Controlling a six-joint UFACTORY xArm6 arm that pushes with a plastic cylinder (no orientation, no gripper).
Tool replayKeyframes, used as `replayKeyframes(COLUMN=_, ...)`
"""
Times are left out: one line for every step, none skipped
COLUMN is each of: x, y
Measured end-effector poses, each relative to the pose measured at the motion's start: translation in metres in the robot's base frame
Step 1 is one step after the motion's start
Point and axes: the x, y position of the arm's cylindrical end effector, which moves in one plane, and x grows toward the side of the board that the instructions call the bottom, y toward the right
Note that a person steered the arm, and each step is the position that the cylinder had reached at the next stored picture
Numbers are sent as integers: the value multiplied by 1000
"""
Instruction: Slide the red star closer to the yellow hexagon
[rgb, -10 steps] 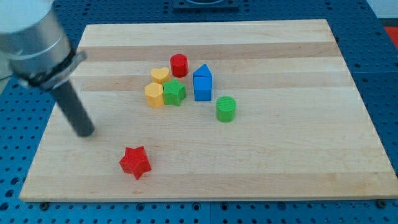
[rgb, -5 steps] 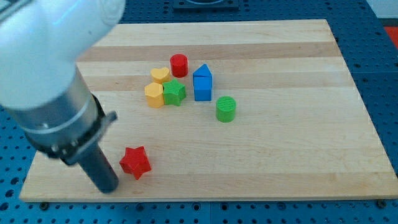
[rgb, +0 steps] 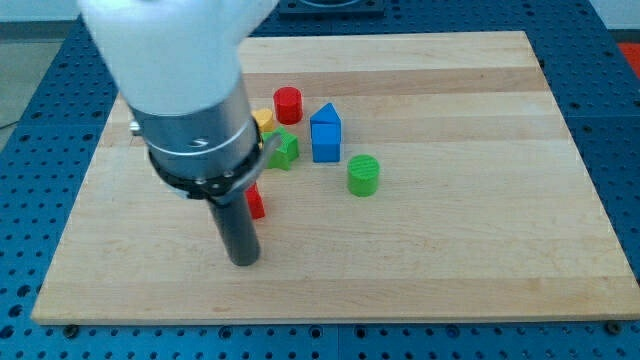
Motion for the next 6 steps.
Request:
replayKeyframes(x=-13, y=-2)
replayKeyframes(x=-35, y=-7)
replayKeyframes(x=-54, y=-7)
replayKeyframes(x=-54, y=-7)
replayKeyframes(x=-55, y=-7)
replayKeyframes(x=-67, y=-7)
